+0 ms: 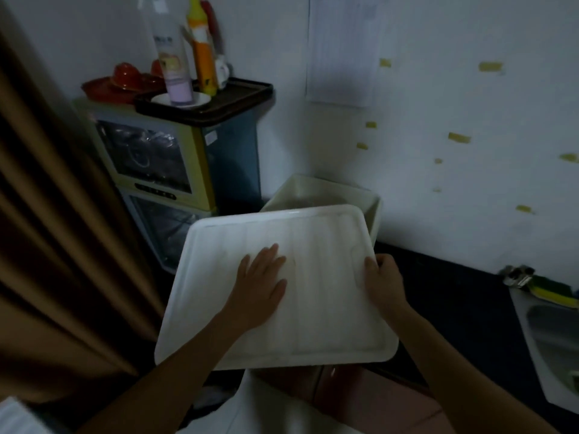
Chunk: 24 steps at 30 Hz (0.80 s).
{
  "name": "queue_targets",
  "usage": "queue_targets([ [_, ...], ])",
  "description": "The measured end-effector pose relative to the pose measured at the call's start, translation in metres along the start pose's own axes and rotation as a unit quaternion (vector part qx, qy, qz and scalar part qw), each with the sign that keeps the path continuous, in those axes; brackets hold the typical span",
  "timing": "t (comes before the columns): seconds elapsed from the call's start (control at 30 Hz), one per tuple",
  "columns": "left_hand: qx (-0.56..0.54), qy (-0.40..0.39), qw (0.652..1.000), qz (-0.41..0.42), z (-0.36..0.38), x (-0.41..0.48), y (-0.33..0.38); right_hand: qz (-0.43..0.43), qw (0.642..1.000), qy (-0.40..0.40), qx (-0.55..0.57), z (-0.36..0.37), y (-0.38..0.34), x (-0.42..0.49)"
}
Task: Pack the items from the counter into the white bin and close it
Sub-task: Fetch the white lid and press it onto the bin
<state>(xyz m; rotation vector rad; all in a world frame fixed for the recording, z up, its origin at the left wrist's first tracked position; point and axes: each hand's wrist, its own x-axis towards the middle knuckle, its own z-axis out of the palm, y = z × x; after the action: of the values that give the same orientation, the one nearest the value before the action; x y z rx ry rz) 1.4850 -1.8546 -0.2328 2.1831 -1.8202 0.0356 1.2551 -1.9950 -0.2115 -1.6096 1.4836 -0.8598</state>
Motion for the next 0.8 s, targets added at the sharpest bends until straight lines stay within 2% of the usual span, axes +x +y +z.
queue_targets([
  [0.43, -0.014, -0.044, 0.997, 0.056, 0.030, 0.088, -0.025, 0.041, 0.997, 0.036, -0.046, 0.019, 0.002, 0.070],
  [0.67, -0.005, -0.061, 0.998, 0.016, 0.030, 0.103, -0.017, -0.022, 0.983, 0.050, -0.178, 0.029, 0.006, 0.093],
  [0.8, -0.006, -0.059, 0.998, -0.017, 0.030, 0.111, -0.010, -0.088, 0.957, 0.049, -0.273, 0.035, 0.003, 0.112],
])
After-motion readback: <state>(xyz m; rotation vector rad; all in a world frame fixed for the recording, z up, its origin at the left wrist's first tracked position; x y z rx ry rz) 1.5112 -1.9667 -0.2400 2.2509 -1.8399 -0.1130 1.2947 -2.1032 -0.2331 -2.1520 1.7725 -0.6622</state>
